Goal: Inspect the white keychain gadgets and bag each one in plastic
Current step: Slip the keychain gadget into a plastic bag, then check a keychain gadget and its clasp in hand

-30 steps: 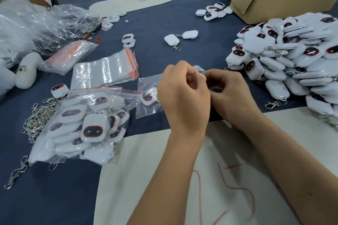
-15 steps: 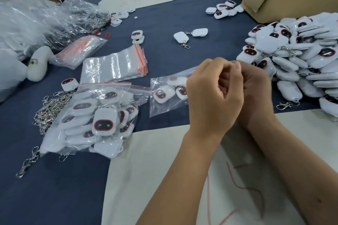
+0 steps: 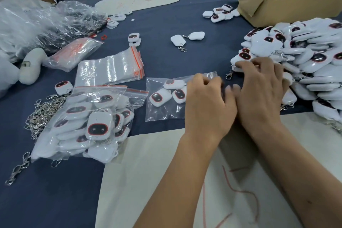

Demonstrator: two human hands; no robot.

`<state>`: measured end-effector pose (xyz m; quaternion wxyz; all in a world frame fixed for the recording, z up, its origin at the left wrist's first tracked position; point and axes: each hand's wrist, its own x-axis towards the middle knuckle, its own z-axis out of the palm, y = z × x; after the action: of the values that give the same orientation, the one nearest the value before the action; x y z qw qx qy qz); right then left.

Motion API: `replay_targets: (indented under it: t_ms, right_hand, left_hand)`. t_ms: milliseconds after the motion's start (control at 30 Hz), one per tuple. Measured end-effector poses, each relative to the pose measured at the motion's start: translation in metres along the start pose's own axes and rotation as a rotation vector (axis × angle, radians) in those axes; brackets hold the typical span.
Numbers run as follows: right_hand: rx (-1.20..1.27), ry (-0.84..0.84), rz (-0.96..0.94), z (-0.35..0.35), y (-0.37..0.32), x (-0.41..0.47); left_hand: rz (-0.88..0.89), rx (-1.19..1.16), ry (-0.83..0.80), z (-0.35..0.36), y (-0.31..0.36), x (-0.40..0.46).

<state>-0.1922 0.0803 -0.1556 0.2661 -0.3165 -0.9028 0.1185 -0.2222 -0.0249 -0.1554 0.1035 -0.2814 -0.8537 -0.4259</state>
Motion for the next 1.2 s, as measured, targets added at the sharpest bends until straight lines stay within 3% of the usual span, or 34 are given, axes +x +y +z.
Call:
replay_targets:
  t_ms: [167,400,533,667,833,1000,1200]
  right_hand:
    - [0.148,-0.077,0.014,0.002,-0.005,-0.005]
    - [0.036,-0.079,-0.019,0.003,-0.004,-0.008]
    - [0.055,-0.058,-0.065,0.005,0.0,-0.001]
    - [0.459,0.013,-0.036,0.008,0.002,0.0]
    - [1.031,-0.13,0.053,0.011,-0.005,0.0]
    - [1.128,-0.314,0.018,0.012,-0.003,0.001]
    - [1.23,-0.347,0.028,0.011,-0.006,-0.001]
  left_hand:
    - [-0.073,0.025,-0.043,-0.005,-0.012,0.005]
    - [-0.064,0.061,-0.013,-0.014,-0.029,0.013]
    - [-0.073,-0.051,0.009,-0.015,-0.028,0.014]
    - [-0.185,-0.202,0.011,-0.02,-0.028,0.019]
    - [-0.409,-0.52,-0.045,-0.025,-0.024,0.023]
    - [-0.453,-0.631,-0.014,-0.03,-0.025,0.024]
    - [-0.402,-0.637,-0.009,-0.031,-0.027,0.024]
